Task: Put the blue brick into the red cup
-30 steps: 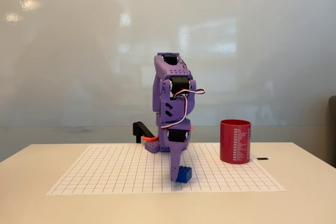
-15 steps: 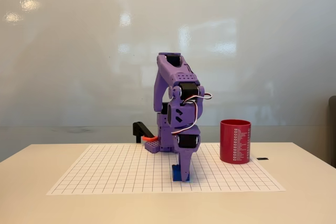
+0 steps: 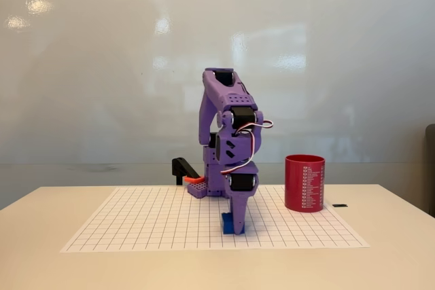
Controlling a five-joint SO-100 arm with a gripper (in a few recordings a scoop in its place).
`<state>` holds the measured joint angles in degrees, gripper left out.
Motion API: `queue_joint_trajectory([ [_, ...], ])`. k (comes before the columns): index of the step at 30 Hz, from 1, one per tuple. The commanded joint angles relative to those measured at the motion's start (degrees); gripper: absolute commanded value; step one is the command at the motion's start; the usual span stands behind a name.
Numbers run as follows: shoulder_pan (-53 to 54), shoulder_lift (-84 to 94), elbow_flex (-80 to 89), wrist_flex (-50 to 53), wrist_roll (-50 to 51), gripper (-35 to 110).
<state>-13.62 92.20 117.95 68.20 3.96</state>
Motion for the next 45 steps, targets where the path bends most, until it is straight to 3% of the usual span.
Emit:
queue_joint_trajectory([
  [1,3.4,12.5,-11.2,8.3,-1.8,-1],
  [8,6.2,28.9,-28.2,22.7,-7.6,-1],
  [13,-3.6,39.7,-36.7,30.1,-9.4,-1],
  [23,-42.5,49.3,-27.8,30.1,1.7,-1],
  [28,-57.0,51.3,-23.8,30.1,9.5,-1],
  [38,-66.1,49.0,-11.3,28.5,11.2,-1],
  [45,-66.4,40.8,-8.5,23.5,11.2,-1],
])
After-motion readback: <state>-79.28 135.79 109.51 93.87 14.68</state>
